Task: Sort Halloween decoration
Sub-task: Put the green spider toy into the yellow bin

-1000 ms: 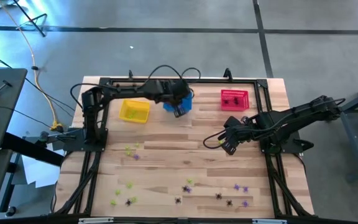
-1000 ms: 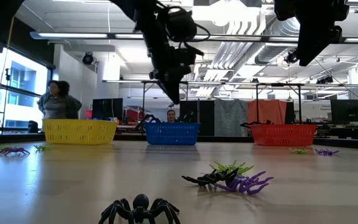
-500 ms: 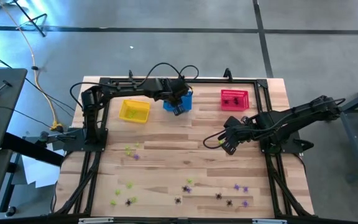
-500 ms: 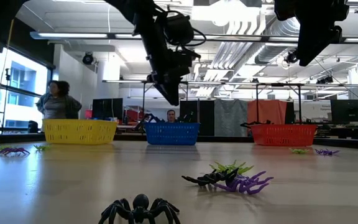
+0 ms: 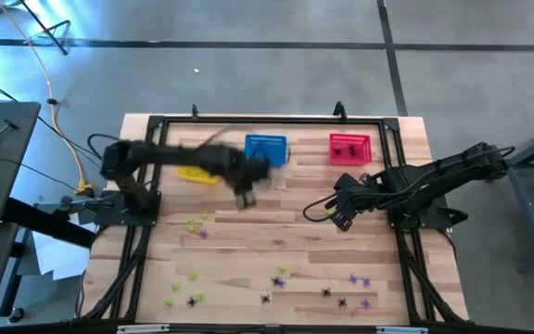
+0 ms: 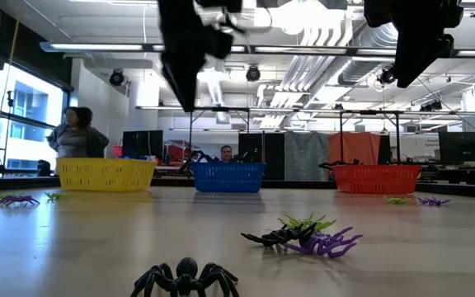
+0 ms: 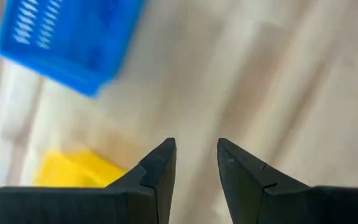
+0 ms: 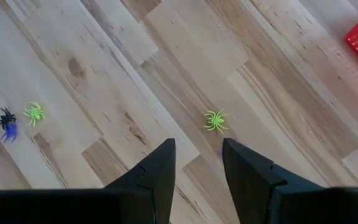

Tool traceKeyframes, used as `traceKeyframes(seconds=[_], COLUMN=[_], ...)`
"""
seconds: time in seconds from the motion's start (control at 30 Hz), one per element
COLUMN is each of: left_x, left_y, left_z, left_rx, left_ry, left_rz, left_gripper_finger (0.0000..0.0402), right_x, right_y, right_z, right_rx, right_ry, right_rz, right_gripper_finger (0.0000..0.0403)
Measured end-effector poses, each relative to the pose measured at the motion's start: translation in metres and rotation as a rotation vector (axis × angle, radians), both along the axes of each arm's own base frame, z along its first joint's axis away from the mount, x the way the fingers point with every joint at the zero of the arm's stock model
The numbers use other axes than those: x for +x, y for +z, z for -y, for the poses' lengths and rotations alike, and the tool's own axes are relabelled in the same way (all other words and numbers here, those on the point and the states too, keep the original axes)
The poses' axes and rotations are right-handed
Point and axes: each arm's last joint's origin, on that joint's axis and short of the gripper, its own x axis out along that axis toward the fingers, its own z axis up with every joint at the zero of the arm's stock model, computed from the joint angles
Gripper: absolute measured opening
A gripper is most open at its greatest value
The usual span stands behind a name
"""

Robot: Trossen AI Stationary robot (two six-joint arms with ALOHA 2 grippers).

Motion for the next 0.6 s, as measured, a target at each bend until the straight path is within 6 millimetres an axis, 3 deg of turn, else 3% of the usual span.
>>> traceKeyframes(seconds=[0.17,0.27,0.4,0.6], left_x=[-0.033,-0.054,-0.078,-0.099], left_y=[-0.002,-0.014,-0.033,-0.06], left_z=[0.083,0.117,0.141,0.148], left_rx=[0.03,0.047,0.068,0.087], left_ry=[0.051,0.148,0.279,0.451], left_rz=[-0.001,-0.006,-0.029,-0.072], left_gripper_finger=[0.0104,0.0104,0.0104,0.0104], right_x=[0.0,0.0,0.0,0.0], right_y=[0.0,0.0,0.0,0.0], right_z=[0.0,0.0,0.0,0.0], right_rx=[0.0,0.0,0.0,0.0], right_ry=[0.0,0.0,0.0,0.0], right_rz=[0.0,0.0,0.0,0.0], right_gripper_finger=[0.013,0.013,0.013,0.013])
